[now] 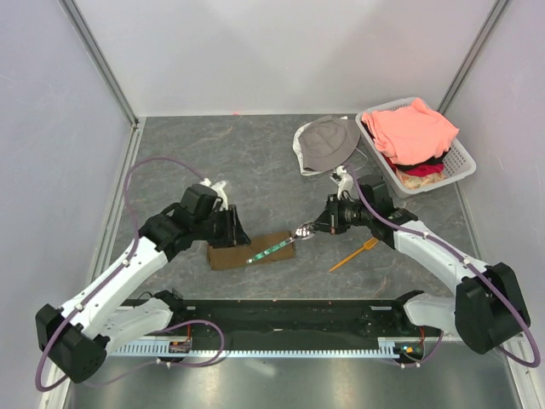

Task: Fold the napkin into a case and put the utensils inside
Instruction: Pass from the left arm to the right, then insert the spoon into the folded napkin, then pick up the fork from the center of the board, then pass from the right arm to the left

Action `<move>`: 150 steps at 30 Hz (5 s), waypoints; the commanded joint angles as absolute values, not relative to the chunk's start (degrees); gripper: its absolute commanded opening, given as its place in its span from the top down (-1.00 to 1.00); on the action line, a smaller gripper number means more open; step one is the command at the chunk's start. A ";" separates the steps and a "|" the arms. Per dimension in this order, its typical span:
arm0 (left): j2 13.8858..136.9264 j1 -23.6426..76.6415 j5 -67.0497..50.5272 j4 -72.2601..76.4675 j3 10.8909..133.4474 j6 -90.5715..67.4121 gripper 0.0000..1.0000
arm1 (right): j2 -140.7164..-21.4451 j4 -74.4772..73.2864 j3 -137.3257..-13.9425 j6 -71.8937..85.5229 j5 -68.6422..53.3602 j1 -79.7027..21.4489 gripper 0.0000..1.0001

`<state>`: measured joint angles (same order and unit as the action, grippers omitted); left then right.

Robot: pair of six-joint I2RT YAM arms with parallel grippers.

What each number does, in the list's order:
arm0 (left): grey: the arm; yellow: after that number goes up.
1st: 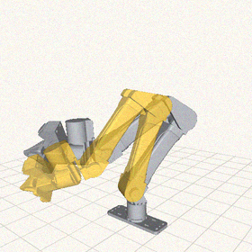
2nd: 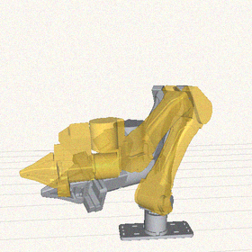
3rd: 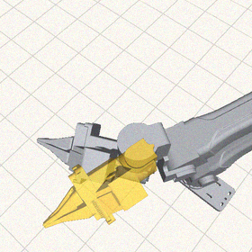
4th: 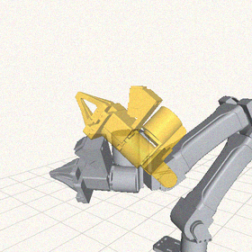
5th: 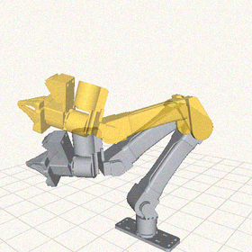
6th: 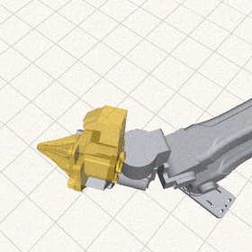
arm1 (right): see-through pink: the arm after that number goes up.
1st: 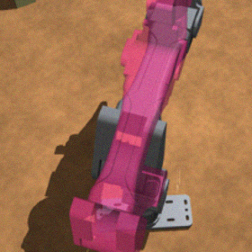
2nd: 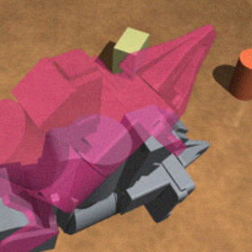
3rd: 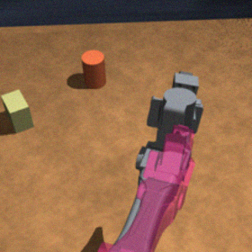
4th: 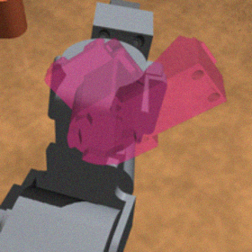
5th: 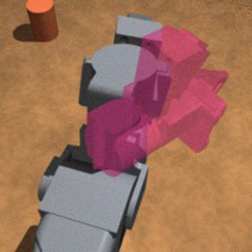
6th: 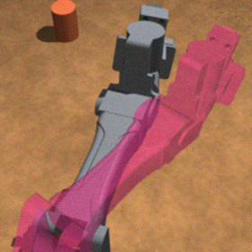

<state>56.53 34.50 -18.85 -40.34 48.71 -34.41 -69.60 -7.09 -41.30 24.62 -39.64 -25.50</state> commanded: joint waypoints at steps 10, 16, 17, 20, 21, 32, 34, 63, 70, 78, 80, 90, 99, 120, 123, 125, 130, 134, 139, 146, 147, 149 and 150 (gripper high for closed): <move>59.58 30.50 12.48 -41.84 42.10 -49.83 0.96 | -74.79 -1.67 -37.96 31.03 -28.30 -21.36 1.00; 61.87 29.36 16.16 -39.11 38.76 -54.93 0.96 | -77.25 -1.93 -39.64 30.59 -26.72 -21.97 1.00; 62.92 29.18 16.43 -39.02 38.59 -55.37 0.96 | -77.52 -1.85 -39.81 30.59 -26.37 -22.32 1.00; 64.42 28.83 18.01 -38.41 37.88 -56.60 0.96 | -78.57 -1.76 -40.43 30.76 -25.05 -23.64 1.00; 64.95 28.74 18.28 -38.06 37.27 -56.86 0.96 | -78.84 -1.58 -40.69 31.02 -24.87 -24.34 1.00; 69.96 28.39 16.44 -33.41 32.62 -59.15 0.96 | -80.51 2.45 -40.26 39.19 -22.33 -27.07 1.00; 70.66 28.30 14.86 -32.26 31.91 -59.15 0.96 | -80.86 4.65 -39.38 42.08 -21.71 -28.30 1.00; 66.18 28.48 10.63 -28.13 26.11 -61.00 0.96 | -91.76 13.88 -42.36 57.83 -10.90 -41.66 1.00; 65.48 28.39 10.46 -27.95 26.28 -60.30 0.96 | -94.04 11.87 -45.96 54.15 -11.24 -42.28 0.91; 58.11 28.39 5.63 -27.78 27.95 -55.64 0.84 | -88.60 -3.76 -51.76 45.80 -4.76 -42.19 -0.15; 53.99 28.48 4.75 -27.69 28.30 -54.85 0.69 | -86.32 -10.59 -54.05 44.13 -0.38 -42.10 -0.40; 46.32 28.48 -1.48 -29.45 35.06 -47.48 0.12 | -74.98 -36.37 -51.52 46.04 20.20 -37.89 -0.96; 48.07 35.30 -12.66 -18.82 36.65 -46.14 0.11 | -68.47 -42.27 -42.98 61.07 27.60 -34.98 -0.62; 59.32 57.04 -7.21 -12.66 43.42 -43.59 0.06 | -73.74 -31.74 -32.96 69.96 19.51 -30.41 0.08; 59.41 57.83 -6.16 -13.09 43.42 -44.47 0.06 | -72.86 -29.20 -32.08 68.65 18.46 -30.76 0.65; 59.06 57.83 -4.84 -13.53 42.89 -45.79 0.05 | -71.55 -27.34 -31.56 66.81 17.32 -31.46 1.00; 58.97 57.83 -3.35 -14.85 42.71 -47.10 0.03 | -69.00 -24.18 -35.32 62.41 16.44 -37.25 1.00; 59.24 57.83 -1.85 -14.94 42.45 -49.04 -0.01 | -69.25 -19.61 -40.15 60.82 8.56 -42.00 1.00; 59.50 57.74 -0.70 -14.94 42.36 -51.59 -0.05 | -71.54 -11.87 -44.02 63.37 3.34 -48.15 1.00; 59.33 57.48 -0.26 -18.79 41.40 -53.52 -0.06 | -74.70 -5.98 -49.39 68.47 2.73 -56.59 1.00; 59.07 57.39 2.00 -19.68 41.22 -54.22 -0.06 | -74.97 -5.89 -49.74 68.81 2.64 -57.04 1.00; 58.36 57.39 3.16 -22.48 41.05 -54.93 -0.06 | -75.93 -5.36 -50.80 69.52 2.02 -57.91 1.00; 58.10 57.31 4.30 -23.46 40.87 -55.89 -0.06 | -76.20 -5.19 -51.15 69.70 1.76 -58.09 1.00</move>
